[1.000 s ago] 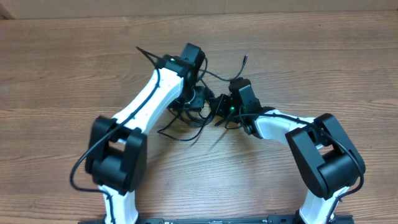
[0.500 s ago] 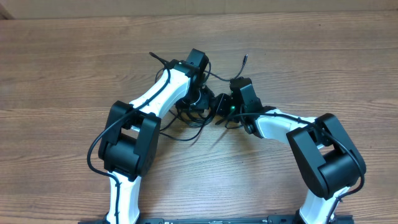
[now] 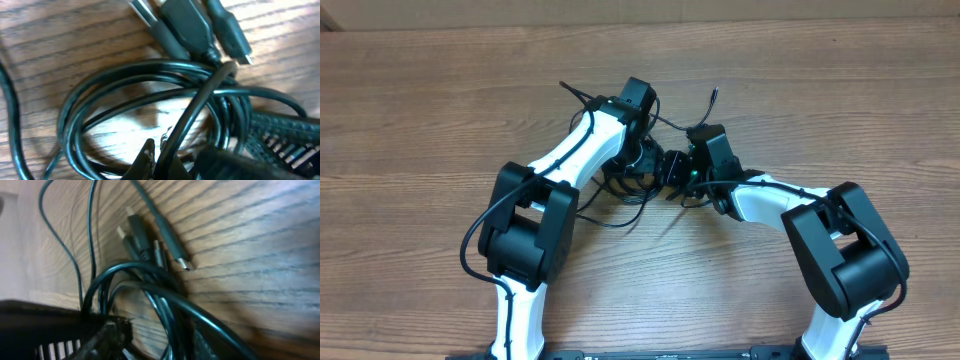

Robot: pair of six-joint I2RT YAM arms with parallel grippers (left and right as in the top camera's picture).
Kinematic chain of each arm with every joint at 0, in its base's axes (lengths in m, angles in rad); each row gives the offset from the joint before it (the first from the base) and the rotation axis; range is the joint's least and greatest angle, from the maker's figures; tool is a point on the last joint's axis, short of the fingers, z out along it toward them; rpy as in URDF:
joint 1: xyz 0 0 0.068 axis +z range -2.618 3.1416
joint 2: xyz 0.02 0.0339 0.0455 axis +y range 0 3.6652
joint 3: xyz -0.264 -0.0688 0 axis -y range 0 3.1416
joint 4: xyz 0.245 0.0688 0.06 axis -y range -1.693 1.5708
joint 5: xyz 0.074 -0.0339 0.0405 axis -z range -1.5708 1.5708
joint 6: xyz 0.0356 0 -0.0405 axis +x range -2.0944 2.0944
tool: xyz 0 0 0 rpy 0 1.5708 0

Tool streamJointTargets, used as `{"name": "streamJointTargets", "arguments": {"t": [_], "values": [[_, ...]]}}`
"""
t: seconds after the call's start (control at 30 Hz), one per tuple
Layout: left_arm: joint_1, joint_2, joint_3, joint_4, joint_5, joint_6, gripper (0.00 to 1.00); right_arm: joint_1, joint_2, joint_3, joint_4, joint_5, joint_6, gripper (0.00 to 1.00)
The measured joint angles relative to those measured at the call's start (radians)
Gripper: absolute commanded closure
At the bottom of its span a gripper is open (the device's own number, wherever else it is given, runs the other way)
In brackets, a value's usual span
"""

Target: Untangle cables

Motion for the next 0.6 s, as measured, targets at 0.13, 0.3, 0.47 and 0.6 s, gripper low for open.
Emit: {"name": "streamJointTargets", "arguments": {"t": [0.13, 0.3, 0.47, 0.6], "values": [[0.012, -0.001, 0.002, -0.004, 0.058, 0.053, 0.96, -0.003, -0.006, 0.000, 0.001, -0.008, 0.002, 0.38], [0.039, -0.030, 0.004, -0.029, 0.125, 0.088, 0.96, -0.006, -0.010, 0.001, 0.004, -0.011, 0.002, 0.33], [0.039, -0.098, 0.004, -0.056, 0.156, 0.107, 0.96, -0.006, -0.011, 0.002, 0.008, -0.007, 0.003, 0.32], [0.038, -0.142, 0.010, -0.050, 0.186, 0.112, 0.96, -0.005, -0.011, 0.002, 0.007, -0.008, 0.001, 0.32]]}}
